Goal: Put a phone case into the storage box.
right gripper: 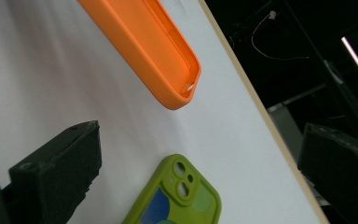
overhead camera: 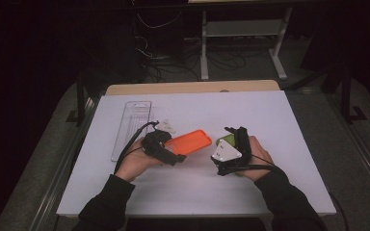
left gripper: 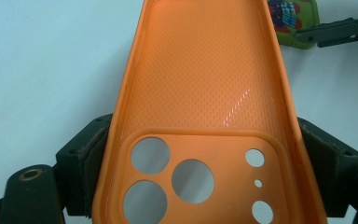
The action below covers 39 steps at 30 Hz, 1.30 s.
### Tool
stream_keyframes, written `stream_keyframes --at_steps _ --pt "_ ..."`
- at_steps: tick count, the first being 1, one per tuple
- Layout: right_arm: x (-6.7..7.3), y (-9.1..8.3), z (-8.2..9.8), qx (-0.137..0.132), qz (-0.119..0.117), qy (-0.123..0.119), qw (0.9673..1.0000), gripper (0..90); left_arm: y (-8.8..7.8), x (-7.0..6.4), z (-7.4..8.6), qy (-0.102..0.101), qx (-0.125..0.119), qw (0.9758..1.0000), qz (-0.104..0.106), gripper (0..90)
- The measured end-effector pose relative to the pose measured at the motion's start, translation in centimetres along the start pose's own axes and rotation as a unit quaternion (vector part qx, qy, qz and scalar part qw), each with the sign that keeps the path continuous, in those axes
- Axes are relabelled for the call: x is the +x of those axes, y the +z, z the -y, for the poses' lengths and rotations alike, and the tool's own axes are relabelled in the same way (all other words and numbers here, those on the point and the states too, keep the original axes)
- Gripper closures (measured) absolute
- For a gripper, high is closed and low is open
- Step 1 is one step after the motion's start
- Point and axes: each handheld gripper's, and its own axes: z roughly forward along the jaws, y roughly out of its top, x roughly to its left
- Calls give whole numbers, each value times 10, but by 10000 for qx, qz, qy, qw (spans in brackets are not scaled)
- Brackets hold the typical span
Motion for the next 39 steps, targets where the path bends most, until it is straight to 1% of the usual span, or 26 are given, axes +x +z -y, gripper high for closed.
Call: stream_keyframes --at_steps 2,5,6,9,10,11,12,13,14,16,17,18,21,22,23,24,26,28,29,31,32,35,36,37,38,39 --pt "2 1 -2 19 65 -102 9999 0 0 1 0 -7 -6 10000 -10 158" --pt "4 3 -4 43 147 -352 9993 0 0 2 0 0 -14 10000 1 158" --pt "4 5 -4 28 201 -485 9986 0 0 2 0 -28 -15 10000 -1 158" --pt "7 6 -6 8 237 -679 9974 0 0 2 0 23 2 10000 -13 158" --pt "6 7 -7 11 247 -833 9962 0 0 2 0 -19 -9 10000 -10 158" --pt "9 8 -8 -14 299 -795 9964 0 1 1 0 -69 -45 10000 -6 158" --pt "9 8 -8 34 313 -961 9949 0 1 0 0 -90 -38 10000 -12 158" --pt "11 8 -9 27 339 -1045 9939 0 1 1 0 -18 22 10000 -10 158" --pt "13 9 -9 0 400 -1063 9935 0 0 2 0 20 49 10000 -7 158" --pt "15 9 -10 39 412 -1314 9905 0 1 1 0 -79 14 10000 -14 158" --pt "17 10 -10 1 481 -1386 9892 0 0 2 0 16 94 10000 -19 158" --pt "19 10 -11 12 489 -1483 9877 0 0 3 0 80 139 9999 -10 158" --pt "23 11 -12 -10 576 -1631 9849 0 0 2 0 72 131 9999 5 158" --pt "26 12 -12 -51 604 -1562 9859 0 2 0 -1 -68 6 10000 27 158" --pt "27 13 -12 -71 623 -1633 9846 18 2 0 -1 -50 -24 10000 17 158" --pt "28 13 -12 -97 641 -1693 9834 28 1 1 -2 30 52 10000 34 158" --pt "29 14 -14 -111 704 -1768 9817 51 2 0 -2 19 45 10000 32 158" --pt "31 15 -15 -106 736 -1791 9810 70 3 -1 -2 0 45 10000 38 158" --pt "32 15 -16 -148 784 -1840 9797 78 3 0 -2 52 51 10000 27 158" --pt "35 16 -17 -198 853 -1879 9783 107 3 -1 -2 89 55 9999 24 158" --pt "36 15 -18 -200 888 -1920 9772 125 3 -1 -2 159 119 9998 24 158" --pt "41 15 -20 -265 993 -1983 9747 169 4 -2 -3 172 120 9998 46 158" --pt "39 15 -20 -326 1048 -2251 9681 191 4 -2 -3 171 113 9998 34 158" --pt "39 15 -21 -299 1067 -2338 9660 210 4 -3 -3 158 111 9998 53 158" --pt "41 15 -21 -268 1016 -2383 9655 229 4 -3 -3 148 87 9998 71 158" --pt "41 16 -21 -252 1041 -2429 9641 252 4 -3 -4 207 108 9997 70 158"
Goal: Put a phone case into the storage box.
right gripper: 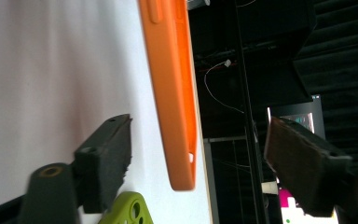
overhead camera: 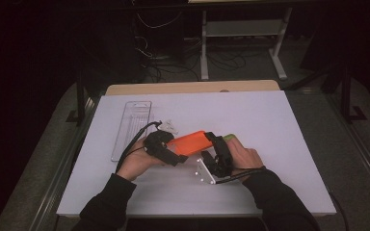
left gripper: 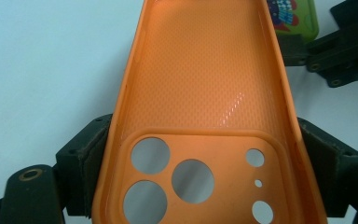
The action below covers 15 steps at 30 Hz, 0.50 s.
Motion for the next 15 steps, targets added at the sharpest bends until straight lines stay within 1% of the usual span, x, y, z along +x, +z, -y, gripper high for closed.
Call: stream_keyframes --at_steps 1,3,4,5,6,8,9,10,13,15 --pt "2 1 0 -16 -8 -10 10000 279 0 -1 0 -22 -15 10000 -2 158" --pt "4 2 0 32 -71 -121 9999 341 0 -2 -1 -45 -68 10000 18 158" --pt "7 2 -1 56 -64 -153 9998 376 -1 -2 -1 21 -19 10000 28 158" --pt "8 2 -1 13 -25 -175 9998 415 -1 -2 -1 -7 -39 10000 55 158" --pt "10 2 -2 -27 9 -106 9999 437 -1 -2 -2 18 -56 10000 47 158" --pt "12 2 -4 -18 -20 -139 9999 478 -1 -2 -2 31 -54 10000 45 158" --pt "13 2 -5 -19 -42 -156 9999 499 0 -3 -1 1 -76 10000 41 158" --pt "14 2 -5 -10 -64 -196 9998 521 0 -4 -1 -92 -126 9999 39 157" --pt "16 3 -5 -56 21 -266 9996 571 0 -4 -1 -68 -119 9999 49 157" --pt "16 2 -6 -75 69 -256 9996 603 0 -4 -1 -33 -117 9999 52 157"
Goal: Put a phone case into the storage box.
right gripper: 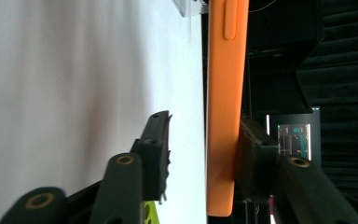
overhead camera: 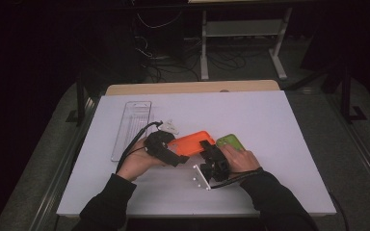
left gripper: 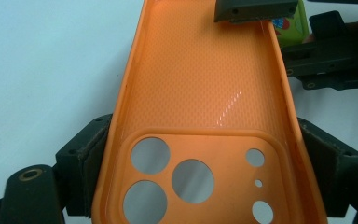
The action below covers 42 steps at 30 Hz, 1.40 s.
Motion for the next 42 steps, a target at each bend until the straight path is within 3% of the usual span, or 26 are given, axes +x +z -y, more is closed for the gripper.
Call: stream_keyframes --at_steps 2,4,9,11,18,23,29,32,34,35,37,38,40,42 --pt "-1 0 0 -31 28 -4 10000 640 -1 1 0 93 103 9999 -6 157" --pt "-1 -1 -1 -33 45 -6 10000 666 1 -1 0 -4 38 10000 8 157" --pt "-1 -2 -1 -65 108 -25 9999 741 1 -2 0 -26 26 10000 22 156" --pt "-1 -2 -1 -69 102 -44 9999 761 0 -1 0 124 89 9999 6 155" --pt "1 -3 -3 -20 159 -114 9998 777 1 0 0 103 80 9999 19 144" --pt "1 -4 -3 -28 296 -179 9994 779 0 0 2 139 -111 9998 -19 127" --pt "0 -4 1 -3 288 -134 9995 780 -3 2 3 26 -110 9999 54 0" --pt "0 -3 3 25 224 -72 9997 780 -6 4 4 90 -149 9998 52 0" --pt "0 -2 4 67 184 -33 9998 780 -6 3 5 -37 -304 9995 61 0" --pt "-1 -2 5 48 187 7 9998 780 -9 5 5 61 -188 9998 52 0" --pt "-3 -2 7 86 118 148 9998 780 -10 5 5 4 -274 9996 63 0" --pt "-5 -3 9 147 7 182 9997 780 -12 7 6 84 -176 9998 56 0" --pt "-6 -3 11 149 -102 382 9991 780 -11 6 7 -40 -268 9996 81 0" --pt "-8 -4 14 198 -191 585 9979 780 -12 9 7 148 -123 9998 45 0"
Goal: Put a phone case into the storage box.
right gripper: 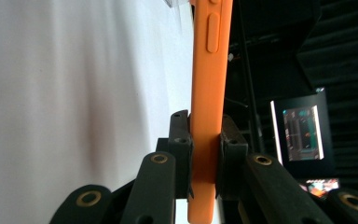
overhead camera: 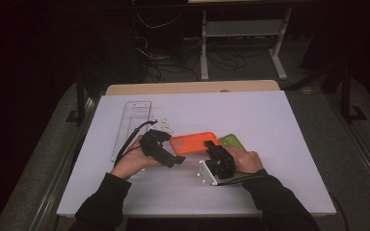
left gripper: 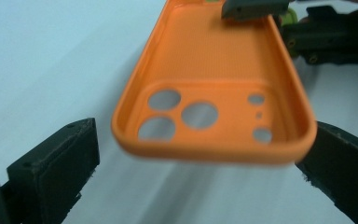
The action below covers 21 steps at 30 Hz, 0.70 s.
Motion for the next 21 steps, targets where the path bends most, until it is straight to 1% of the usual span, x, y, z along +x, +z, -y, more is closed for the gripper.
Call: stream_keyframes --at_steps 1,2,3,4,5,6,7,8,9,10,11,12,13,14,15,16,17,18,19,20,21 --pt "0 1 1 -9 -3 185 9998 780 0 -1 0 -71 -43 10000 -30 0" --pt "-3 0 2 -11 10 290 9996 780 -1 0 1 6 32 10000 -41 0" --pt "-5 0 3 -51 -8 418 9991 780 -1 1 1 25 -6 10000 -37 0" --pt "-6 0 4 -37 -47 479 9988 779 -1 1 1 9 -39 10000 -67 0" --pt "-8 0 4 -53 -39 471 9989 780 -2 2 1 65 7 9999 -87 0" --pt "-9 1 5 -77 -59 449 9989 780 -2 2 2 30 -13 10000 -83 0" --pt "-9 1 6 -75 -80 497 9987 780 -2 1 2 3 12 10000 -91 0" --pt "-10 0 7 -15 -142 552 9984 780 -2 2 3 4 14 9999 -107 0" --pt "-10 1 7 -21 -165 667 9976 780 -2 1 3 -25 -2 9999 -120 0" --pt "-12 1 8 -19 -214 694 9974 780 -3 1 3 -31 -9 9999 -153 0" --pt "-13 1 9 -23 -265 779 9966 780 -3 2 3 -3 -7 9998 -179 0" --pt "-14 1 10 -27 -324 968 9948 780 -3 2 3 -4 -12 9998 -185 0" --pt "-16 1 10 -34 -388 1024 9940 780 -2 1 4 -98 -109 9997 -170 0" --pt "-17 2 11 -52 -378 1077 9934 780 -2 1 4 -140 -146 9996 -179 0" --pt "-18 1 11 -61 -414 1359 9898 780 -2 2 3 -81 -156 9997 -195 0" --pt "-19 1 12 -92 -422 1443 9886 780 -2 2 3 -51 -149 9996 -216 0" --pt "-19 1 12 -60 -488 1680 9846 780 -2 3 3 -21 -126 9997 -231 0" --pt "-20 0 12 -63 -550 1834 9815 780 -2 3 3 -23 -134 9996 -230 0" --pt "-22 0 13 -80 -606 1906 9798 780 -2 3 4 6 -118 9997 -221 0" --pt "-23 0 14 -82 -679 2015 9771 780 -4 4 3 87 -43 9997 -232 0" --pt "-24 1 15 -73 -715 2127 9745 780 -4 4 3 76 -75 9997 -237 0"
